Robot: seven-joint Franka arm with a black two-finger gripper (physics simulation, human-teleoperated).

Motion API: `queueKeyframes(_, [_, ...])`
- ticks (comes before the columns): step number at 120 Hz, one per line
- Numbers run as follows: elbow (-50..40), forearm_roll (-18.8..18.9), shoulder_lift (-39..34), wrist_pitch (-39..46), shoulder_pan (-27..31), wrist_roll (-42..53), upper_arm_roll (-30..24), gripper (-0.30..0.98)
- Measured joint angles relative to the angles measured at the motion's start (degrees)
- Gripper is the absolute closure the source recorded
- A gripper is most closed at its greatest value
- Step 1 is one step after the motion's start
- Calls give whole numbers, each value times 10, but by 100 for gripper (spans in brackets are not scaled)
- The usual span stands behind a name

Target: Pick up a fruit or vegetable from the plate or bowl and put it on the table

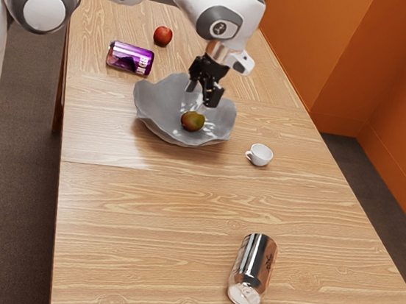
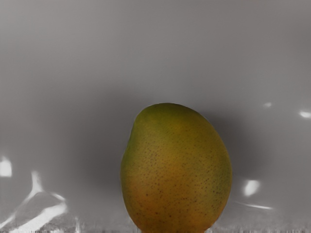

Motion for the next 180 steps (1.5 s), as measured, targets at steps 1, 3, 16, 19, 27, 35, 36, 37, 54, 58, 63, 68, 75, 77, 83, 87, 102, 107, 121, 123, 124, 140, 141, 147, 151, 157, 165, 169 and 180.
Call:
queueKeyframes(1, [-1,0,0,-1,0,0,0,0])
queueKeyframes(3, [-2,0,0,-2,0,0,0,0])
queueKeyframes(16, [-11,0,0,-9,-2,-2,0,0])
queueKeyframes(19, [-12,0,0,-10,-4,-2,0,0])
queueKeyframes(27, [-15,0,1,-13,-6,-4,0,0])
queueKeyframes(35, [-17,0,1,-14,-7,-5,0,0])
queueKeyframes(36, [-18,0,1,-14,-7,-5,0,0])
queueKeyframes(37, [-18,0,1,-14,-7,-5,0,0])
queueKeyframes(54, [-21,0,4,-15,-6,-7,0,0])
queueKeyframes(58, [-21,0,6,-14,-6,-7,0,0])
queueKeyframes(63, [-21,0,9,-13,-5,-8,0,0])
queueKeyframes(68, [-21,1,11,-12,-5,-8,0,0])
queueKeyframes(75, [-21,3,13,-10,-5,-9,1,0])
queueKeyframes(77, [-21,3,14,-9,-4,-10,1,0])
queueKeyframes(83, [-21,5,17,-7,-3,-11,1,0])
queueKeyframes(87, [-21,5,18,-6,-1,-11,2,0])
queueKeyframes(102, [-21,7,23,-2,0,-13,2,0])
queueKeyframes(107, [-21,7,25,-1,-2,-14,2,0])
queueKeyframes(121, [-21,7,30,2,-4,-16,2,0])
queueKeyframes(123, [-21,7,31,2,-4,-16,2,0])
queueKeyframes(124, [-21,8,31,3,-4,-16,2,0])
queueKeyframes(140, [-21,7,32,5,-3,-18,2,0])
queueKeyframes(141, [-21,7,32,5,-4,-18,2,0])
queueKeyframes(147, [-21,7,33,6,-5,-18,2,0])
queueKeyframes(151, [-20,7,33,7,-6,-19,2,0])
queueKeyframes(157, [-20,7,36,9,-8,-19,2,0])
queueKeyframes(165, [-19,7,40,13,-9,-20,2,0])
queueKeyframes(169, [-19,7,40,14,-9,-20,2,0])
queueKeyframes(180, [-18,6,41,19,-11,-21,2,0])
